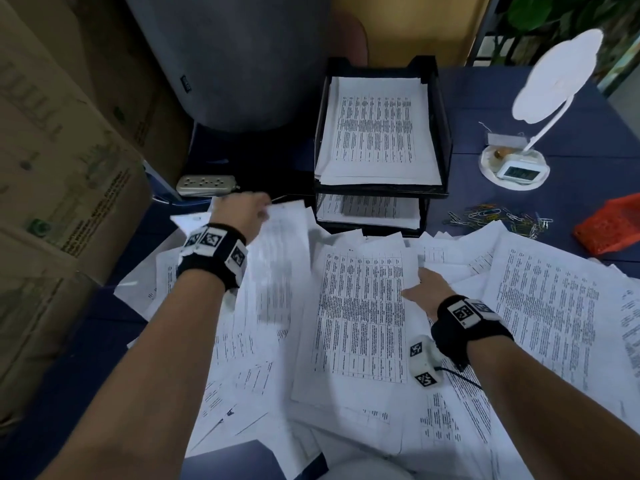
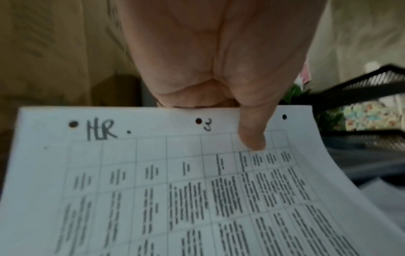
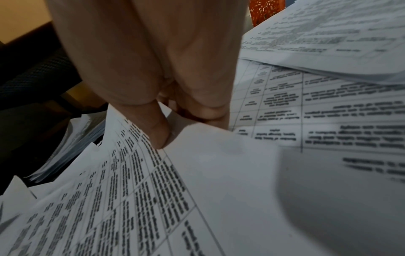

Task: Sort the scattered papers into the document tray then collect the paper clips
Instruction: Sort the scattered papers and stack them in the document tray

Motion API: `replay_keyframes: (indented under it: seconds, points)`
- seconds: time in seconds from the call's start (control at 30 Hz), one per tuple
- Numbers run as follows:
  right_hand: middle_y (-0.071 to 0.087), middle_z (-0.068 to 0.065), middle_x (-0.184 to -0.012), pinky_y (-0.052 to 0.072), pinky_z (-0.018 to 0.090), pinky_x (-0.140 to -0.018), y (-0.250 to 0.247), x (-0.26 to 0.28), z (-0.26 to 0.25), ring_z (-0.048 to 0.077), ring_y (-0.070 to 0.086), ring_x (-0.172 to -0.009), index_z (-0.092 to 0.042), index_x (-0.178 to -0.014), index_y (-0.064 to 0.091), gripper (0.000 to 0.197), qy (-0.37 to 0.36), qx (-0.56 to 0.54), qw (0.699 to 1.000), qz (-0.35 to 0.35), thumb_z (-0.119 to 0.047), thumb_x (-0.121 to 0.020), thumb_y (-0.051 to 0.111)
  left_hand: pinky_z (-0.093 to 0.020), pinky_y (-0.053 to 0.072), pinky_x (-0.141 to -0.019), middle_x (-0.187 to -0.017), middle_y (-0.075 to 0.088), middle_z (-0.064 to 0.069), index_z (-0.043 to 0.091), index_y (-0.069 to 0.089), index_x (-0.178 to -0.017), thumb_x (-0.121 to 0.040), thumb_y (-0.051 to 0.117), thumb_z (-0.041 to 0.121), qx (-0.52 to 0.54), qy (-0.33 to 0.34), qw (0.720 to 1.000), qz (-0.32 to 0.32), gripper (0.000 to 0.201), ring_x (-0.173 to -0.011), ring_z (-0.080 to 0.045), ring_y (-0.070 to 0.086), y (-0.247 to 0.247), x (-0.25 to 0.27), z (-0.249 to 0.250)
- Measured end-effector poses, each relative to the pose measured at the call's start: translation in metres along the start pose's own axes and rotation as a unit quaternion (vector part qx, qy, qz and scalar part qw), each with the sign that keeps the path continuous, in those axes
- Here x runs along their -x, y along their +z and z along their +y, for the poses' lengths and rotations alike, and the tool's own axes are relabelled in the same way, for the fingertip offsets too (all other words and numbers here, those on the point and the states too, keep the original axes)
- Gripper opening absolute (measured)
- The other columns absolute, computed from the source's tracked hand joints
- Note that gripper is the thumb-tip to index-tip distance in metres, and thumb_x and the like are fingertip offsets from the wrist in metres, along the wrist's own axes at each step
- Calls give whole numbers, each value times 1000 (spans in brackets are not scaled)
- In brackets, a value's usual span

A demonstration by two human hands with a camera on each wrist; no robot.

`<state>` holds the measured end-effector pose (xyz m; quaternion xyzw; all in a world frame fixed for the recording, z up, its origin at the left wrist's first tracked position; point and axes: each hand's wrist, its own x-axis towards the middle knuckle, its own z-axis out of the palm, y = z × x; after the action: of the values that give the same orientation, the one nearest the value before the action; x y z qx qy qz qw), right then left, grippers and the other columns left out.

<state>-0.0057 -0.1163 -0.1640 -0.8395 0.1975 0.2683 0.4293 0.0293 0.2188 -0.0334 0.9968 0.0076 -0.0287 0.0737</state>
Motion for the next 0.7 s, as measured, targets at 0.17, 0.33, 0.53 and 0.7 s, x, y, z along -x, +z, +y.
replay_keyframes:
  seconds: [0.17, 0.33, 0.53, 0.7]
  points:
    - [64, 15, -112, 50, 42, -92, 1, 1, -1, 30, 61, -102, -5, -113, 58, 33, -43, 0, 999, 17, 4, -82, 52, -30, 42, -80, -98, 66, 0, 20, 64, -106, -95, 52, 17, 102, 93, 989, 51, 17, -88, -22, 58, -56, -2, 45]
    - [59, 15, -121, 45, 34, -91, -2, 8, -4, 30, 55, -109, -1, -123, 53, 38, -36, -4, 999, 15, 6, -87, 43, -34, 53, -76, -91, 67, 4, 20, 63, -98, -95, 54, 21, 183, 137, 973, -25, 9, -83, -18, 64, -83, 11, 68]
    - [55, 16, -132, 42, 38, -102, -1, 2, 0, 33, 53, -119, -2, -132, 49, 49, -37, -30, 999, 22, 8, -85, 42, -44, 53, -78, -92, 67, -1, 21, 60, -100, -94, 53, 22, 190, 163, 956, 154, 9, -86, -22, 62, -126, 16, 69]
    - [64, 13, -111, 47, 43, -97, -3, -5, 2, 30, 58, -104, -7, -112, 58, 41, -43, -39, 998, 21, 10, -80, 39, -34, 53, -79, -92, 66, 7, 26, 58, -93, -94, 53, 25, 185, 147, 968, 79, 6, -88, -15, 63, -120, 10, 77]
